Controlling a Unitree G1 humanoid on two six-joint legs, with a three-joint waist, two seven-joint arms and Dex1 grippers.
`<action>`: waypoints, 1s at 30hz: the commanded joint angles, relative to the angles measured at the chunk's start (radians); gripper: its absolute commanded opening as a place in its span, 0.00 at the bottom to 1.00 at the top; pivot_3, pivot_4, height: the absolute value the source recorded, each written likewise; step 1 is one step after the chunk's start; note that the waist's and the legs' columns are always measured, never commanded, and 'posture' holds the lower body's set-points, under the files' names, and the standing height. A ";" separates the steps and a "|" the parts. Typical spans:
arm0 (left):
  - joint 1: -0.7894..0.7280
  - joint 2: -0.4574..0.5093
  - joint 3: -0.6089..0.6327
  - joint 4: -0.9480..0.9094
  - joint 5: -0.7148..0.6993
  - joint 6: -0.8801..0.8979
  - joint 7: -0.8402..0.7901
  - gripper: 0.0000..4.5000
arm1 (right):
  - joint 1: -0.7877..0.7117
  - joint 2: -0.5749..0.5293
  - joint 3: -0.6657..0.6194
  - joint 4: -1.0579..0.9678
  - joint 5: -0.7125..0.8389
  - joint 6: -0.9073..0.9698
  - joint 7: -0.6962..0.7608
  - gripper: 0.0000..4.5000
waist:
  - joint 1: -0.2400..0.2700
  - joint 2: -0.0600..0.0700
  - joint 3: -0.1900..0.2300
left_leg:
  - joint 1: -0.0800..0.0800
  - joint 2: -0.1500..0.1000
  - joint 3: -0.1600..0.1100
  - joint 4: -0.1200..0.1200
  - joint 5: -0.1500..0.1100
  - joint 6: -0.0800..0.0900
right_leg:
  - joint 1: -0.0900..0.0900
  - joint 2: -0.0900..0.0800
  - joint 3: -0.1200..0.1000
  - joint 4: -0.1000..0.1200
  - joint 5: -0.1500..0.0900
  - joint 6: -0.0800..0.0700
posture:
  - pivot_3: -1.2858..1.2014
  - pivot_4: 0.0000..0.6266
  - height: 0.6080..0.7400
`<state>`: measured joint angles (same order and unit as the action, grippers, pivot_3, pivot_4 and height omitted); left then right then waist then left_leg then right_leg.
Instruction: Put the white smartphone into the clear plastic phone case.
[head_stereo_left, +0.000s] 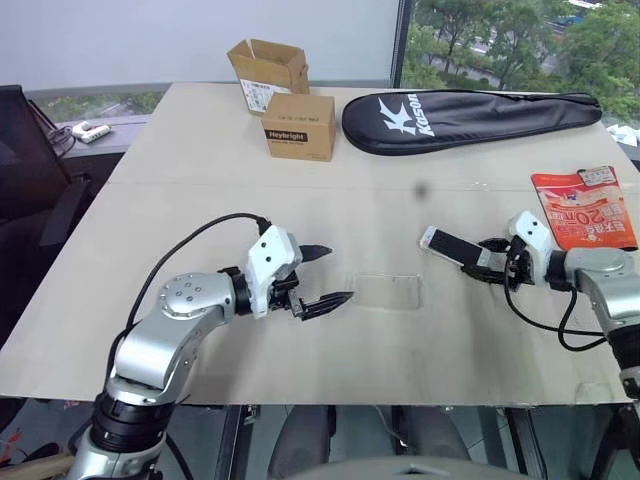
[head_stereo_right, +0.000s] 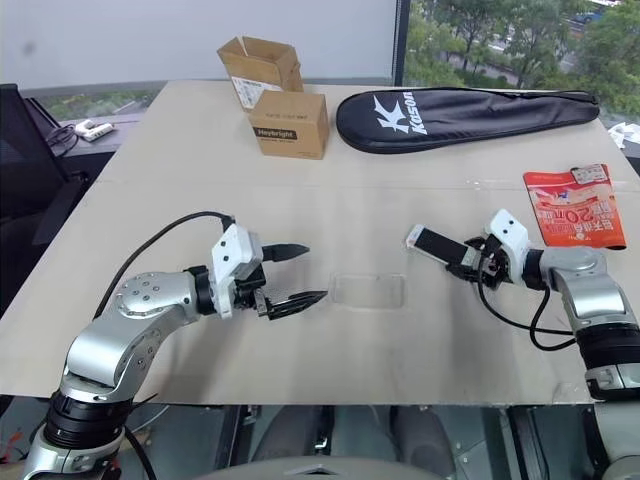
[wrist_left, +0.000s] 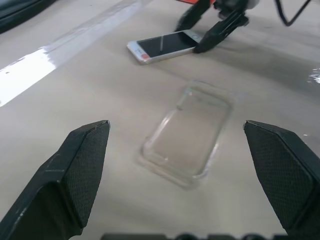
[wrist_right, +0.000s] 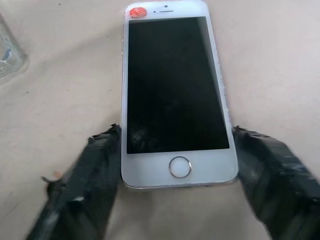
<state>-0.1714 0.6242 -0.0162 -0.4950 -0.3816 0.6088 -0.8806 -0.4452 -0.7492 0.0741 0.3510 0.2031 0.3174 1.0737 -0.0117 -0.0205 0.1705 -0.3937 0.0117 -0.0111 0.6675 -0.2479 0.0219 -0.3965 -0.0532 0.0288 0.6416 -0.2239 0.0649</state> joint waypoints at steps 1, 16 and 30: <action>-0.006 0.012 -0.010 -0.008 0.004 -0.011 0.018 1.00 | 0.036 0.001 0.034 0.025 -0.022 0.023 0.037 0.65 | 0.000 0.000 0.000 | 0.000 0.000 0.000 0.000 0.000 0.000 | 0.000 0.000 0.000 0.000 0.000 0.000 | 0.52 0.24 1.00; -0.091 0.048 -0.001 0.112 -0.024 -0.042 -0.043 1.00 | 0.065 -0.017 -0.012 -0.432 0.133 0.167 0.086 0.65 | -0.005 0.003 0.003 | -0.005 0.000 0.000 0.000 0.000 0.000 | -0.006 0.000 0.001 0.001 0.002 0.003 | 0.52 0.24 1.00; -0.245 0.013 -0.104 0.282 -0.013 -0.138 -0.188 0.01 | -0.023 -0.086 0.175 -0.541 0.035 0.134 0.191 0.65 | 0.001 0.003 0.004 | -0.008 -0.001 0.001 0.000 0.000 0.000 | -0.008 -0.001 0.000 0.000 0.002 0.003 | 0.52 0.24 1.00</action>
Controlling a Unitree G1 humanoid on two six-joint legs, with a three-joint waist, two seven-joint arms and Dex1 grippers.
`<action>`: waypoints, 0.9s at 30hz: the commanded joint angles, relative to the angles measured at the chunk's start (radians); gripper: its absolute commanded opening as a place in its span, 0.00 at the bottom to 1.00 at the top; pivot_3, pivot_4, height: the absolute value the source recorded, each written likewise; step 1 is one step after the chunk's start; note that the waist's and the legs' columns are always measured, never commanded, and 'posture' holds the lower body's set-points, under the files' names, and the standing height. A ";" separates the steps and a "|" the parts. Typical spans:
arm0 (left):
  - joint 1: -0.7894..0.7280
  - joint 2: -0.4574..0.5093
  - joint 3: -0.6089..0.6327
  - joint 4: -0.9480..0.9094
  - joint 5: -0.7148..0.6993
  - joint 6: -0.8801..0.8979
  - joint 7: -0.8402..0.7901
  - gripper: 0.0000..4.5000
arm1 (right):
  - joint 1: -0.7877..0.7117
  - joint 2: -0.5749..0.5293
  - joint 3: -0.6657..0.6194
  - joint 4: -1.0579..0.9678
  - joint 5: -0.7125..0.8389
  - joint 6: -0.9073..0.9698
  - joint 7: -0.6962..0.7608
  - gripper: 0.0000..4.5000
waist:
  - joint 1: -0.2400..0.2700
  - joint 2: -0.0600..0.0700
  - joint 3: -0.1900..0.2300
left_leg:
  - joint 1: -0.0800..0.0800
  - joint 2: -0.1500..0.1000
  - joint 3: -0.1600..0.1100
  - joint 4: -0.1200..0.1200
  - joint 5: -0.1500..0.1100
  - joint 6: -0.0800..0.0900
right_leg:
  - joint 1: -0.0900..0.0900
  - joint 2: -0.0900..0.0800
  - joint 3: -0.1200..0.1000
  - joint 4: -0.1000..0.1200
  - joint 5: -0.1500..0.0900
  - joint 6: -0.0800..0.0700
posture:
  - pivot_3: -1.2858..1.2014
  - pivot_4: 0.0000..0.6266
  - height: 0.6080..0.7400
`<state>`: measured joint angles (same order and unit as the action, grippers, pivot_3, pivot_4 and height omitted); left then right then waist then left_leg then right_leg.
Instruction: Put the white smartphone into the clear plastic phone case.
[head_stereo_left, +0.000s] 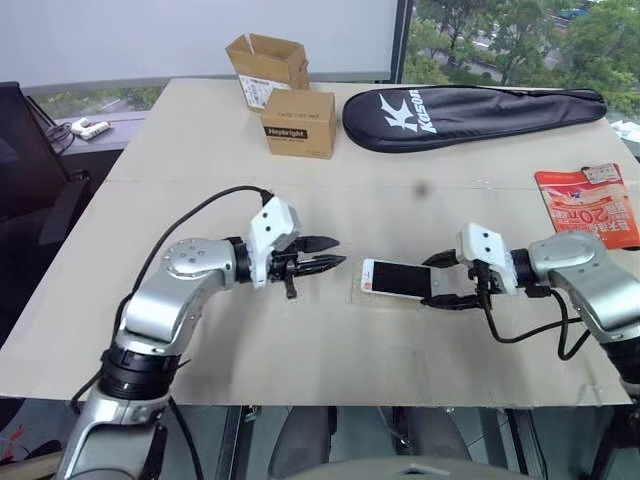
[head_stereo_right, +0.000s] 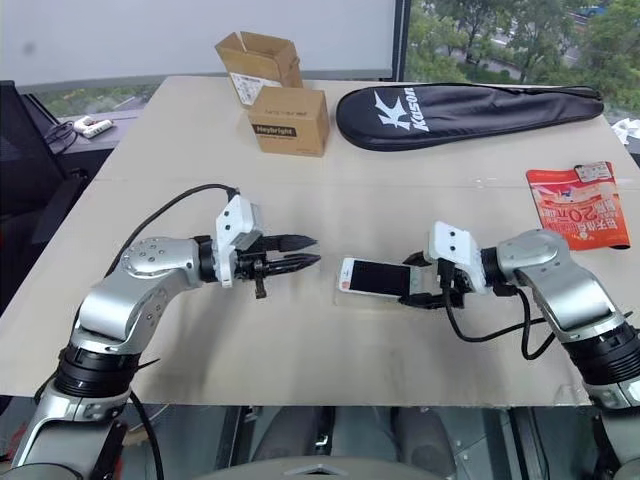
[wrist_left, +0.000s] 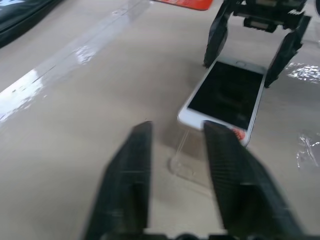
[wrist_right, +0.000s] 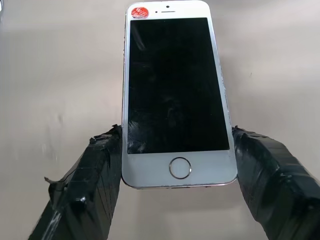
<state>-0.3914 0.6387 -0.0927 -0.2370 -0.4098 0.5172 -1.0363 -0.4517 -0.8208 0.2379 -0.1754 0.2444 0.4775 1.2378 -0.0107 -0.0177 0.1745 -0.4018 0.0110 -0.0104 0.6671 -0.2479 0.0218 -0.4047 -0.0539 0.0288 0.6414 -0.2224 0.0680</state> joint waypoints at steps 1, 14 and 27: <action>-0.038 -0.009 -0.046 0.043 0.024 -0.060 -0.045 0.01 | -0.021 -0.010 0.017 -0.014 -0.013 -0.026 0.025 0.65 | -0.001 0.000 0.000 | 0.000 0.000 0.000 0.000 0.000 0.000 | 0.000 0.000 0.000 0.000 0.000 0.000 | 0.52 0.24 1.00; -0.153 -0.066 -0.224 0.205 0.141 -0.186 -0.170 0.01 | -0.054 0.018 0.083 0.022 -0.114 -0.059 0.011 0.65 | -0.001 0.000 0.000 | -0.006 0.000 0.000 0.001 0.000 0.000 | -0.006 0.001 0.000 0.001 0.000 0.000 | 0.52 0.24 1.00; -0.140 -0.169 -0.313 0.400 0.266 -0.290 -0.146 0.01 | -0.052 0.022 0.115 0.018 -0.145 -0.032 0.016 0.65 | 0.000 0.000 0.000 | -0.011 0.000 -0.003 0.003 0.000 0.000 | -0.009 0.001 -0.002 0.001 0.000 0.000 | 0.52 0.24 1.00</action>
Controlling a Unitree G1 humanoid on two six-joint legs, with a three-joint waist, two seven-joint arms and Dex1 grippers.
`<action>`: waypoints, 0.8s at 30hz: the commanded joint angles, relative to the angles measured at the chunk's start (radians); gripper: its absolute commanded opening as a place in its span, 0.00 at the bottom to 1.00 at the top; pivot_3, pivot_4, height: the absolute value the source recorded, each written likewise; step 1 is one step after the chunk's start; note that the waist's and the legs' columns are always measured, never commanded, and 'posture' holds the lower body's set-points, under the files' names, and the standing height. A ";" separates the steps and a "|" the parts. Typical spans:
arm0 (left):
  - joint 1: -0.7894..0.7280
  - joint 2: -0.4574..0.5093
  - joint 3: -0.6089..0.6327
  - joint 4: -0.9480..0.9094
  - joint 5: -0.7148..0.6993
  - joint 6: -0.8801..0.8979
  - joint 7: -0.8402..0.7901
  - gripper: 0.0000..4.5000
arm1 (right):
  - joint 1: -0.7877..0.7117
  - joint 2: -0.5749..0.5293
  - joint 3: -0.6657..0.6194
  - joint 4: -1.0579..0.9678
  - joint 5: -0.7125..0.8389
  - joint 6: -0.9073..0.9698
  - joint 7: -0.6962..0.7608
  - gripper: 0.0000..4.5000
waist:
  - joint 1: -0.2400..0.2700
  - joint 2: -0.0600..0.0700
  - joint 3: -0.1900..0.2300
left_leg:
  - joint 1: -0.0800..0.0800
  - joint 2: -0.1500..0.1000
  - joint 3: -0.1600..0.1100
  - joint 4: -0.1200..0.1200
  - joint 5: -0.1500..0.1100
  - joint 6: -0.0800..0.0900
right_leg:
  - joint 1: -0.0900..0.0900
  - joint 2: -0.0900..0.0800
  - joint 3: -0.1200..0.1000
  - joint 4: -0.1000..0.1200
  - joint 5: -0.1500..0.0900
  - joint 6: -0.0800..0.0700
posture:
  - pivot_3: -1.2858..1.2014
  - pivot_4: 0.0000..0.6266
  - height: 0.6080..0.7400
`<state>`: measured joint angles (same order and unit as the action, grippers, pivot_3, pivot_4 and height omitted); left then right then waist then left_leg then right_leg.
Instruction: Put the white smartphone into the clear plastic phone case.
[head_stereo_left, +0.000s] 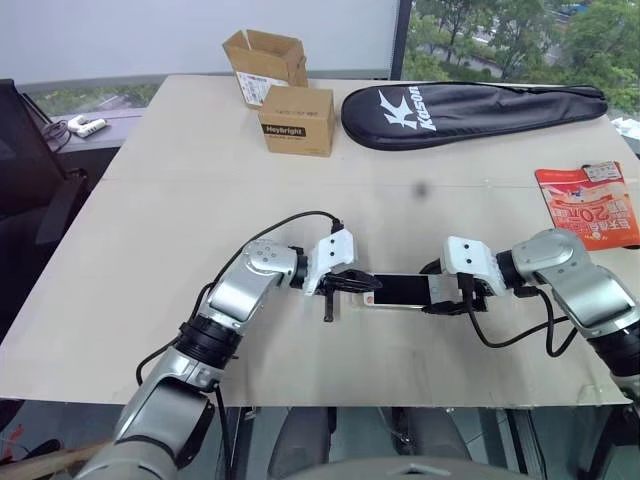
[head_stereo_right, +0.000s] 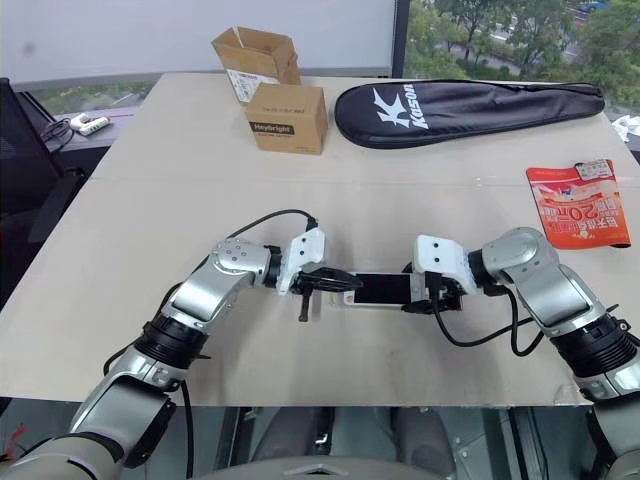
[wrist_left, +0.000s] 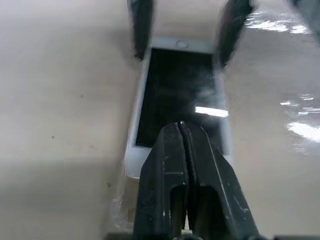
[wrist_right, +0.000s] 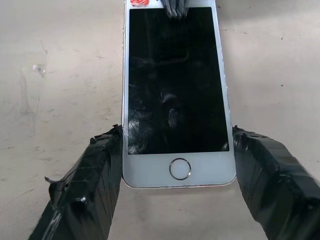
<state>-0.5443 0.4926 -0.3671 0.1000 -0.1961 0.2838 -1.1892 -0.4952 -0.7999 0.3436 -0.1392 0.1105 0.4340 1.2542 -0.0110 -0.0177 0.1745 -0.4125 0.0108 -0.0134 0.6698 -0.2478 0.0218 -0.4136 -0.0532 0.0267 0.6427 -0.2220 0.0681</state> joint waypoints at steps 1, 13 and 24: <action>0.014 -0.023 -0.049 0.082 0.073 -0.072 0.013 0.01 | -0.008 0.002 0.009 -0.018 -0.012 0.013 -0.001 0.65 | 0.000 0.000 -0.001 | 0.000 0.000 0.000 0.000 0.000 0.000 | 0.000 0.000 0.000 0.000 0.000 0.000 | 0.52 0.24 1.00; 0.029 -0.026 -0.088 0.164 0.151 -0.143 0.016 0.01 | -0.004 -0.011 0.013 -0.048 -0.026 0.077 -0.005 0.65 | 0.002 0.000 -0.008 | 0.004 0.000 0.000 0.000 0.000 0.000 | 0.004 0.000 0.000 0.000 0.000 0.000 | 0.52 0.24 1.00; 0.024 -0.042 -0.092 0.186 0.167 -0.150 0.014 0.00 | -0.014 0.010 -0.010 -0.054 -0.012 0.055 -0.030 0.92 | 0.002 0.000 -0.008 | 0.014 0.000 0.000 0.000 0.000 0.000 | 0.014 0.000 0.000 0.000 0.000 0.000 | 0.52 0.24 1.00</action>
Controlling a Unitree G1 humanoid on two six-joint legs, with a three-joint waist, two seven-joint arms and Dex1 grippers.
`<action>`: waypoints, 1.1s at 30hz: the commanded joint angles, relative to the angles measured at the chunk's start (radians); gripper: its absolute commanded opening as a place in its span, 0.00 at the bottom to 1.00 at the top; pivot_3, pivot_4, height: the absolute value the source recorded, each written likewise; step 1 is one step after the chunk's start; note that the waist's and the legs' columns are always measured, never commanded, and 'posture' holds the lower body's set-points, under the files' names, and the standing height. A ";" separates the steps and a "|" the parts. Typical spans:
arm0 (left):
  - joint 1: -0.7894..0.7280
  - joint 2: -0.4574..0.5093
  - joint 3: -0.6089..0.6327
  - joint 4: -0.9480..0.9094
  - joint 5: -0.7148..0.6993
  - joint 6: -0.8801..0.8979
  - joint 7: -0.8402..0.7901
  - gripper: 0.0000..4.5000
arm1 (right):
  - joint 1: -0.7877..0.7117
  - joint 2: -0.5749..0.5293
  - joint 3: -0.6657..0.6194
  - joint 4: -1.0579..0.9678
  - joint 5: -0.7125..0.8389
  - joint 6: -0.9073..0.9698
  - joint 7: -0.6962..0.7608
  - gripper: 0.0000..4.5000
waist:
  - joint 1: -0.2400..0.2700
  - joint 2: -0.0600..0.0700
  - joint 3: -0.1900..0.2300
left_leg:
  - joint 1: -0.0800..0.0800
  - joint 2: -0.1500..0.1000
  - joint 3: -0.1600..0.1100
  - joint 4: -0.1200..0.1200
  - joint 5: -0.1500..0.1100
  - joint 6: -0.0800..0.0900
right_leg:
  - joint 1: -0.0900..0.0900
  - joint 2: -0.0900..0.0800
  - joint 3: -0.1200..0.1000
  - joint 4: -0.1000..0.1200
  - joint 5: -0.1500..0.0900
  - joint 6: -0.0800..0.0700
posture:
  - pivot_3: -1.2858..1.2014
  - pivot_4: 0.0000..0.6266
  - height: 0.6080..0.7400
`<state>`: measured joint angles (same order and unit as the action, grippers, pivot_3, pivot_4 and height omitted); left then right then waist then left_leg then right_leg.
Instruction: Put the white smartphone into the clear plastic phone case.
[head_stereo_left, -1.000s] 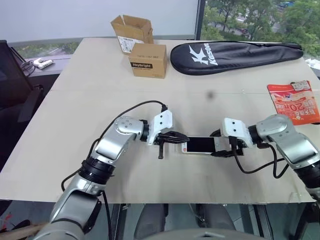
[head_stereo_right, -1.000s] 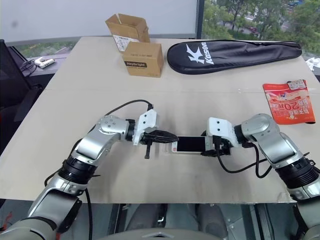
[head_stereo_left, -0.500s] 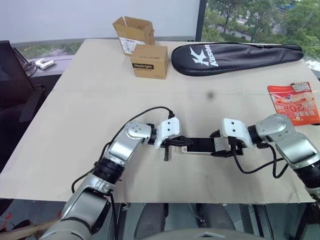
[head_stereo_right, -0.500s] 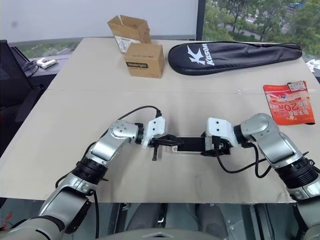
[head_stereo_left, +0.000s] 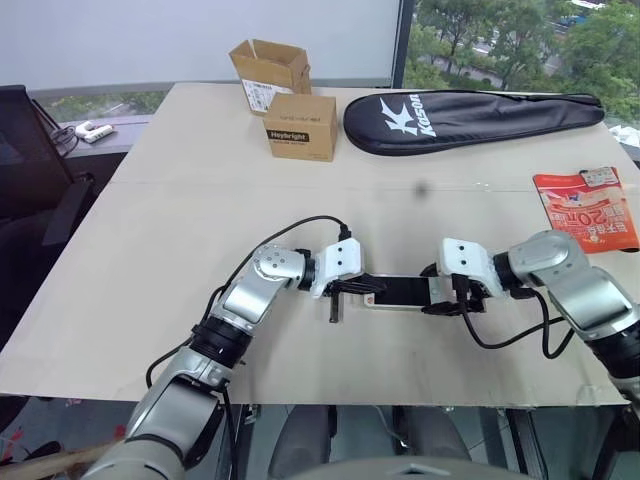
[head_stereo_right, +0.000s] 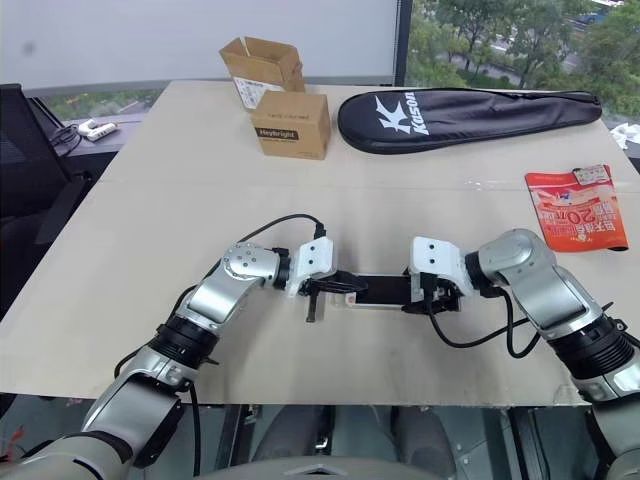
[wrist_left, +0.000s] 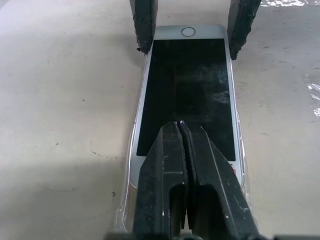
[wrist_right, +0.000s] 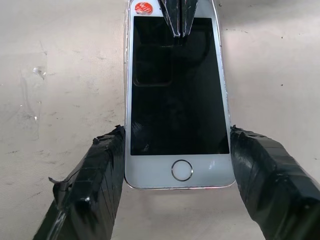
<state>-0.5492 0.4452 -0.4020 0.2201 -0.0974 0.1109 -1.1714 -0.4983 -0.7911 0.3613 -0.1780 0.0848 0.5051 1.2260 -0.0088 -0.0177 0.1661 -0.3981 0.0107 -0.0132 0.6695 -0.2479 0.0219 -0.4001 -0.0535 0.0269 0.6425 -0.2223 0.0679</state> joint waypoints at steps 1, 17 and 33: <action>0.029 0.004 -0.057 0.067 0.068 0.022 -0.004 0.00 | -0.012 -0.002 -0.034 -0.015 0.019 -0.015 0.001 0.99 | 0.000 0.000 0.000 | 0.000 0.000 0.000 0.000 0.000 0.000 | 0.000 0.000 0.000 0.000 0.000 0.000 | 0.52 0.24 1.00; 0.090 0.118 0.099 -0.261 -0.068 0.177 -0.009 0.00 | 0.089 -0.160 -0.152 -0.033 0.082 0.011 0.008 0.42 | -0.008 0.000 0.002 | -0.002 0.001 0.000 -0.002 0.000 0.000 | -0.003 -0.001 0.001 0.000 0.000 0.000 | 0.52 0.24 1.00; 0.144 0.136 0.099 -0.125 -0.031 0.131 0.030 0.00 | 0.089 -0.129 -0.088 0.004 0.027 -0.040 0.010 0.01 | 0.007 0.003 0.003 | -0.004 0.000 0.003 -0.002 0.000 0.000 | -0.006 -0.001 0.002 0.000 0.000 0.000 | 0.52 0.24 1.00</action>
<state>-0.4020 0.6003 -0.2654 0.0719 -0.1509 0.2388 -1.1598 -0.3892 -0.9156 0.2744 -0.1521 0.1165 0.4751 1.2248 -0.0017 -0.0151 0.1688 -0.4021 0.0106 -0.0104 0.6679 -0.2479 0.0220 -0.4053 -0.0544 0.0285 0.6423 -0.2224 0.0679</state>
